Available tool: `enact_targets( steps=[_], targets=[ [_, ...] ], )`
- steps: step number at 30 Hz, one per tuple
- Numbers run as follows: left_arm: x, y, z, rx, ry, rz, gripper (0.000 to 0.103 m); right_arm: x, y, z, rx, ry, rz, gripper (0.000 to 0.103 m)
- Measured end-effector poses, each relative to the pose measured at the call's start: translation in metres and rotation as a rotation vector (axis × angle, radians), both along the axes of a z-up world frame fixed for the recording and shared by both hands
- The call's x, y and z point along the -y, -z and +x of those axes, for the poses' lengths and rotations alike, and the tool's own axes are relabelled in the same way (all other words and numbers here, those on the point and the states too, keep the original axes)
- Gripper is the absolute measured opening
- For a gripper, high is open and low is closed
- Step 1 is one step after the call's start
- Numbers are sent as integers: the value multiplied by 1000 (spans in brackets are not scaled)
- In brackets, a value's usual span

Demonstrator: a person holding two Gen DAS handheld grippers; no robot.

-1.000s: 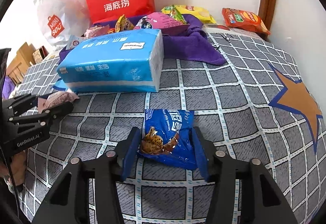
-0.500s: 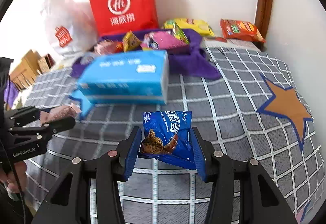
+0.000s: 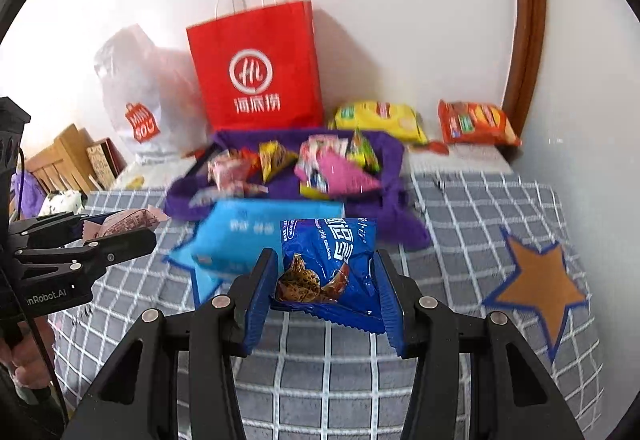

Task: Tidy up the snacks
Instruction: 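Lift and carry the blue biscuit packet and pink wafer packet over the purple towel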

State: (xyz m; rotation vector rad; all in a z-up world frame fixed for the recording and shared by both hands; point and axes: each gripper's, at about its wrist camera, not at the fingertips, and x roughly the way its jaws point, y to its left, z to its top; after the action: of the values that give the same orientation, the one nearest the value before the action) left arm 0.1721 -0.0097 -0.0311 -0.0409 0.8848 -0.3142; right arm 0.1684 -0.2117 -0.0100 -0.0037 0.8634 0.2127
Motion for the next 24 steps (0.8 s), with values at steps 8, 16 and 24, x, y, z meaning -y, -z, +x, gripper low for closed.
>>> enact_targets(
  steps=[8,16,24],
  targets=[
    [-9,-28,33,36,-45,-11,43,-6,-26,36,39,-6,15,48],
    [-20,-32,66,37,-80,-28,43,-16,-35,79,54,-15,25,48],
    [-28,-24,105,18,-103,-21,43,-36,-28,125,38,-53,30,48]
  ],
)
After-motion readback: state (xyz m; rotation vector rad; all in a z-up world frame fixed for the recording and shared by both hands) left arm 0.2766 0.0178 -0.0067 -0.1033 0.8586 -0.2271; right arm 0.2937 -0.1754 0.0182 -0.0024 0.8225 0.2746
